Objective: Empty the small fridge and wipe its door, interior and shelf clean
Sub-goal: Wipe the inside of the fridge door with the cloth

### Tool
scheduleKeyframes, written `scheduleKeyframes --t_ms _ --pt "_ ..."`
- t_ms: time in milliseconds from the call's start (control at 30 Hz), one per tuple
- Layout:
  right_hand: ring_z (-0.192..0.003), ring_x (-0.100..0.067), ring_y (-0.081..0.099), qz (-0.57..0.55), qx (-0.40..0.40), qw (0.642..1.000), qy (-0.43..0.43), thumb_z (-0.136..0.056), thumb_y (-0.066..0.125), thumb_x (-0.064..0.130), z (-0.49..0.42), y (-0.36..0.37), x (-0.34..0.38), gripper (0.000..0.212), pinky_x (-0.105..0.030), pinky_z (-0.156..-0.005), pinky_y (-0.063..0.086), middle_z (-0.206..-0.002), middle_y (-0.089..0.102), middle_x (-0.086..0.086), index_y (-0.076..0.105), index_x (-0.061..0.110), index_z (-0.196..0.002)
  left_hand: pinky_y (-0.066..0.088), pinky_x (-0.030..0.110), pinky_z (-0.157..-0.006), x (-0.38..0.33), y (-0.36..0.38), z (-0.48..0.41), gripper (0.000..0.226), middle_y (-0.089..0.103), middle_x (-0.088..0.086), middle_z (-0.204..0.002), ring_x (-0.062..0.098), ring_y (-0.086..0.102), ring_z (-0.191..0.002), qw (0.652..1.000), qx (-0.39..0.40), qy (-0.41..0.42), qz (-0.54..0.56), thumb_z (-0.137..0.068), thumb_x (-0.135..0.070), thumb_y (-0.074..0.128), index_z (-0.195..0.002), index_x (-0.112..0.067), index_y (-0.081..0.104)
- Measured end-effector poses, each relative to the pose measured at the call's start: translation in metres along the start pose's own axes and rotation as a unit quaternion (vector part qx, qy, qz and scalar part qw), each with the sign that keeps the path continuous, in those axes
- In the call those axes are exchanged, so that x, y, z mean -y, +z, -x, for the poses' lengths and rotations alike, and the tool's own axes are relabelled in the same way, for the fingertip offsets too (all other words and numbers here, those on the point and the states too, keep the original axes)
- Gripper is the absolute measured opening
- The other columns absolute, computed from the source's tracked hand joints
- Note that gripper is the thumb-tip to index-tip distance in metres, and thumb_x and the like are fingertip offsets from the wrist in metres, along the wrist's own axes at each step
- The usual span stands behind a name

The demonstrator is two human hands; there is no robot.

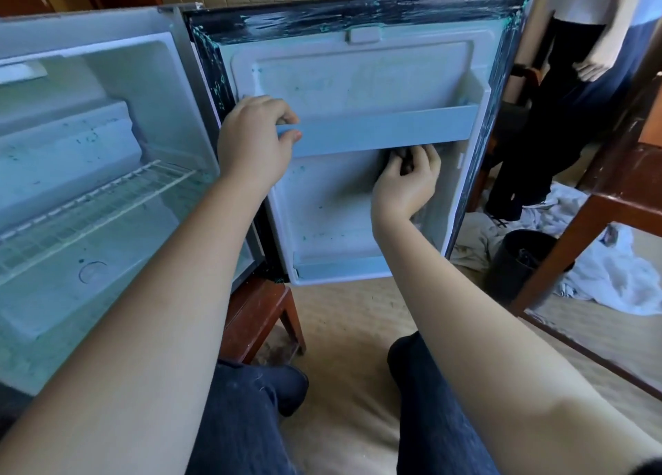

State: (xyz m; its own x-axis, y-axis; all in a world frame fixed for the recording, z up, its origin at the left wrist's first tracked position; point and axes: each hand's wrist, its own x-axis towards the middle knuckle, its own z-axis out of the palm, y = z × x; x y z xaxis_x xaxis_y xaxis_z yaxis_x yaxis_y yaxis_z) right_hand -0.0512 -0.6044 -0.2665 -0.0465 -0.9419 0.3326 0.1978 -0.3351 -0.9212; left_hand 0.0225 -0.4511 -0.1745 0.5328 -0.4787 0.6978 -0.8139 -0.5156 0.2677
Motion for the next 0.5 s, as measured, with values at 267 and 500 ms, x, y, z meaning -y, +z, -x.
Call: scheduleKeyframes --t_ms 267,500 --pt "-0.09 -0.024 0.06 -0.017 0.243 0.961 -0.133 -0.083 0.06 -0.001 0.083 0.057 0.0 0.011 -0.027 -0.071 0.045 -0.107 0.059 -0.012 0.07 0.003 -0.083 0.033 0.028 -0.084 -0.003 0.009 -0.005 0.012 0.067 0.006 -0.098 0.027 0.053 -0.105 1.0 -0.018 -0.003 -0.011 -0.086 -0.018 0.069 -0.096 -0.011 0.069" --pt "-0.091 -0.033 0.058 0.043 0.305 0.904 -0.295 -0.087 0.06 -0.002 0.087 0.053 -0.017 0.018 -0.031 -0.065 0.047 -0.102 0.062 -0.014 0.07 0.003 -0.102 0.03 0.023 -0.077 0.002 0.003 0.004 0.012 0.065 0.009 -0.091 0.029 0.055 -0.098 0.999 -0.042 0.006 0.009 -0.082 -0.014 0.071 -0.089 -0.005 0.068"
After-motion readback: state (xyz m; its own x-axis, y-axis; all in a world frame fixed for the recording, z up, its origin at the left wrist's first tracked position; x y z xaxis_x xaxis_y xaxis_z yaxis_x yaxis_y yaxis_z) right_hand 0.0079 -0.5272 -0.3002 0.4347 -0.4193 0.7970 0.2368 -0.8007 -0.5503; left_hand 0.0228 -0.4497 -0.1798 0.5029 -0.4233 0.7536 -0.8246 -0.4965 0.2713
